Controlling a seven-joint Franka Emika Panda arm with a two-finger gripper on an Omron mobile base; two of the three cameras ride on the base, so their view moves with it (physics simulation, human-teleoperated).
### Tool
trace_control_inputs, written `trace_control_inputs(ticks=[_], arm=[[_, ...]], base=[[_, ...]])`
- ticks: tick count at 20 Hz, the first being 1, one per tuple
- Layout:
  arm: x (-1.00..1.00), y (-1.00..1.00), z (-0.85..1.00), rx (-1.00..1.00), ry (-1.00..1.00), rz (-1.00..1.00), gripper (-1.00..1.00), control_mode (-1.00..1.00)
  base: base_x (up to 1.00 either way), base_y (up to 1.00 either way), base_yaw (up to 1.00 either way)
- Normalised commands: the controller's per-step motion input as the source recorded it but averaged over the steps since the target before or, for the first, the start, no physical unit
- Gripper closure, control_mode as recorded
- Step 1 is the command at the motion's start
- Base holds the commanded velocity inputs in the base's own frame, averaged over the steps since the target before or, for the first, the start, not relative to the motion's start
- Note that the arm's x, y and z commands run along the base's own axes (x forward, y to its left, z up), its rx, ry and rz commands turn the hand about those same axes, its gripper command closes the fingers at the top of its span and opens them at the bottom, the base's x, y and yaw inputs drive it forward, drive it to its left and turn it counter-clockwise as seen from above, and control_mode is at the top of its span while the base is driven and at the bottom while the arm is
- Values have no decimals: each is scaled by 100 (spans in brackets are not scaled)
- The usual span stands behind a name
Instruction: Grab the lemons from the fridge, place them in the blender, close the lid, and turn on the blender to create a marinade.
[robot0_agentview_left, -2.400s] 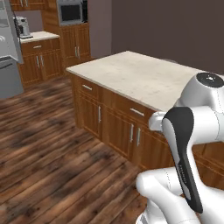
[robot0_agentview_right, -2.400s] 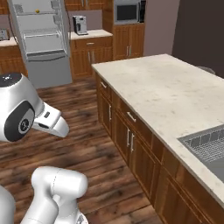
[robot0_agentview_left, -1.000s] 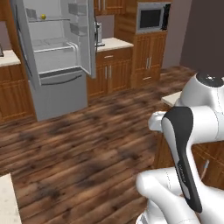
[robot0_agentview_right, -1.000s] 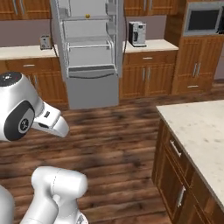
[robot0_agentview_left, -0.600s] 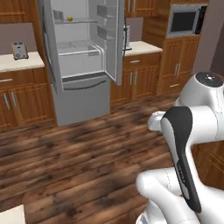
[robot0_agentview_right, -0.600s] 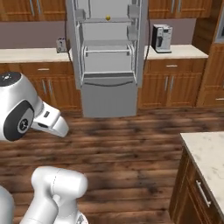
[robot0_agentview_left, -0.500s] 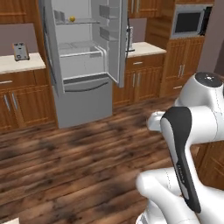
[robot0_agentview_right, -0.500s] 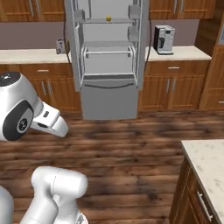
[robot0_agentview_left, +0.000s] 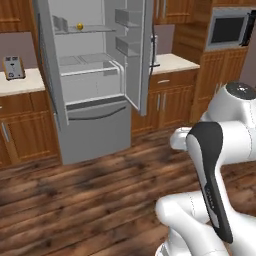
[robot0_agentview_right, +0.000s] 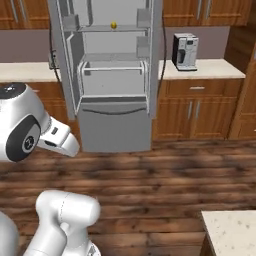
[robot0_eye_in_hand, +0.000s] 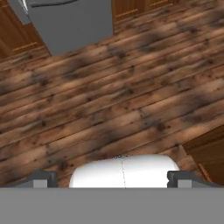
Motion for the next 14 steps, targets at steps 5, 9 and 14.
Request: trace_control_inputs(ticks=[5, 9, 14], arm=[[0, 0, 0, 0, 0, 0, -100, 100], [0, 0, 0, 0, 0, 0, -100, 100], [0, 0, 0, 0, 0, 0, -100, 100]], base=[[100, 15, 1], [100, 0, 13], [100, -1, 24]])
